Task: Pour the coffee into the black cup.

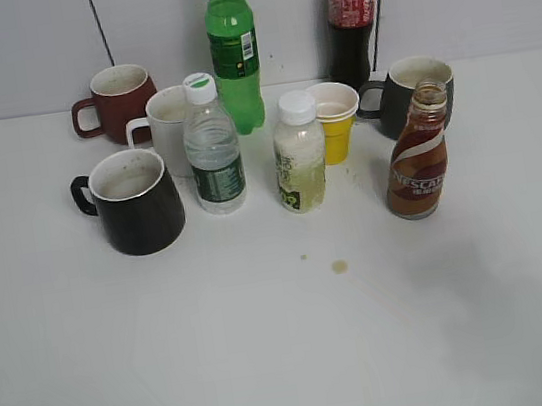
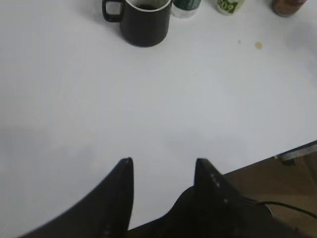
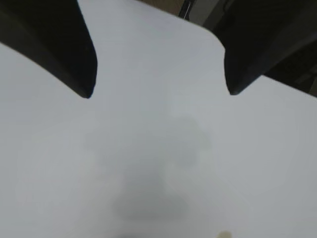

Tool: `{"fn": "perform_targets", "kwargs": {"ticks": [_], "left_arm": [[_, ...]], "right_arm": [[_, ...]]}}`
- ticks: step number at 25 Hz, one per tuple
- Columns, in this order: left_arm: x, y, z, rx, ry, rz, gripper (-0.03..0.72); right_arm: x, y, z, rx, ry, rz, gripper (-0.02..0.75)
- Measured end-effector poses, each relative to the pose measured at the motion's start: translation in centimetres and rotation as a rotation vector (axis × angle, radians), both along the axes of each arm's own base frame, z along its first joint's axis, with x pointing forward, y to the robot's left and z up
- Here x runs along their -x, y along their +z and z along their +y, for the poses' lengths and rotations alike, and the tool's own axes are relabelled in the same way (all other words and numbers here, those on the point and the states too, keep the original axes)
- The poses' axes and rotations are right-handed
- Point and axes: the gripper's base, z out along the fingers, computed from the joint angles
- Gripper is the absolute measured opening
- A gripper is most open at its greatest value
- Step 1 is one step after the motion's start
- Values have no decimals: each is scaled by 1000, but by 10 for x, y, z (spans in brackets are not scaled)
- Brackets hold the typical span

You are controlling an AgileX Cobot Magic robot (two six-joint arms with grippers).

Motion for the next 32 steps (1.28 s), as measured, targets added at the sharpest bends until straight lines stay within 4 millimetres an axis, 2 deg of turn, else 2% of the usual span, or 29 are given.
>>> {"fn": "perform_targets", "kwargs": {"ticks": [4,8,11,14,18,21,24,32], "left_arm": [[31,2,10,30,3,-134,314],[51,-8,19,22,24,-227,314],[53,-25,26,-41,64,-240,314],[47,-46,26,-74,68,-182,314],[42,-48,23,-52,65,-219,314],[36,-49,21,-34,68,-269,314],[34,-51,21,-33,69,-274,314],[33,-50,21,-31,70,-279,314]], "right_arm": [[32,15,-16,-8,-13,-15,596],[70,25,-33,-20,-22,-29,595],[97,31,-48,-51,-29,-140,595],[118,27,-60,-89,-35,-251,595],[140,16,-70,-136,-38,-368,595],[147,16,-74,-177,-37,-479,595],[145,15,-74,-201,-35,-542,595],[142,15,-72,-211,-27,-565,595]]}}
